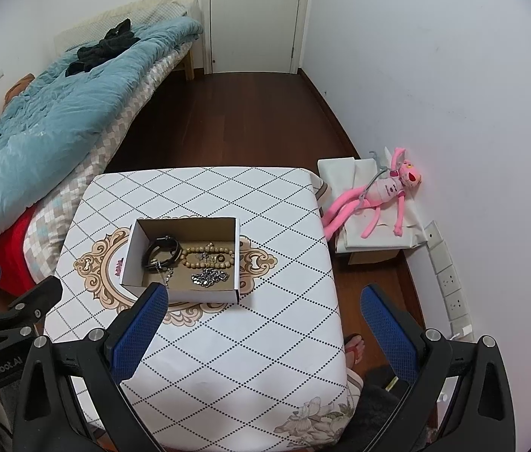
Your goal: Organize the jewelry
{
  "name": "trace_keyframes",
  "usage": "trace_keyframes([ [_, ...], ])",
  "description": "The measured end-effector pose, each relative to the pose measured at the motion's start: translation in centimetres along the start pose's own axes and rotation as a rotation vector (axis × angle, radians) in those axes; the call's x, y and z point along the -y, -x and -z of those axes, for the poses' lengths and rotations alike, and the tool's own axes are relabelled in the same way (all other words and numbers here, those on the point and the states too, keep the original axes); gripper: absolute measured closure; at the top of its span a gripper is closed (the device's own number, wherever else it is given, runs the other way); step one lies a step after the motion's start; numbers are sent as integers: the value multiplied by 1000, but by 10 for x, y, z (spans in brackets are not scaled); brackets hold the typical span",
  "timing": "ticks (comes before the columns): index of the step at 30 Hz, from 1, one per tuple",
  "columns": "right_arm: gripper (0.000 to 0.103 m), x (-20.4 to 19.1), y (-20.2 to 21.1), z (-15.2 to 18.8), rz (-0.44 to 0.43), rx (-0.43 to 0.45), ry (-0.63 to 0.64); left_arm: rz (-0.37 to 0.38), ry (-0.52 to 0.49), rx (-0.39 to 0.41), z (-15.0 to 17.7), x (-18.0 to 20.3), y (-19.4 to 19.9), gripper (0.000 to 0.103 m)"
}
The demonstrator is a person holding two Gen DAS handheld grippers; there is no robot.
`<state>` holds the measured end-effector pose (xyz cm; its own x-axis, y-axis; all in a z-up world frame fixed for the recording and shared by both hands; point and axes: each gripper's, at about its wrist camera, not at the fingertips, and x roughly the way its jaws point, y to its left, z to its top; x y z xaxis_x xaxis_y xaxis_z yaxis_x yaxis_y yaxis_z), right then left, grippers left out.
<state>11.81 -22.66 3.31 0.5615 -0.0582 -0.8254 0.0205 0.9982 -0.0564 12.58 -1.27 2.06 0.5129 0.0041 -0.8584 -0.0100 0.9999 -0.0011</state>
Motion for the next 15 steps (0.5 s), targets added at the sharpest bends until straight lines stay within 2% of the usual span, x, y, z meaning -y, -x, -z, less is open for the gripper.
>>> trace_keyframes([
  [15,0,0,0,2,-4,0,-4,-1,0,1,0,0,0,0],
])
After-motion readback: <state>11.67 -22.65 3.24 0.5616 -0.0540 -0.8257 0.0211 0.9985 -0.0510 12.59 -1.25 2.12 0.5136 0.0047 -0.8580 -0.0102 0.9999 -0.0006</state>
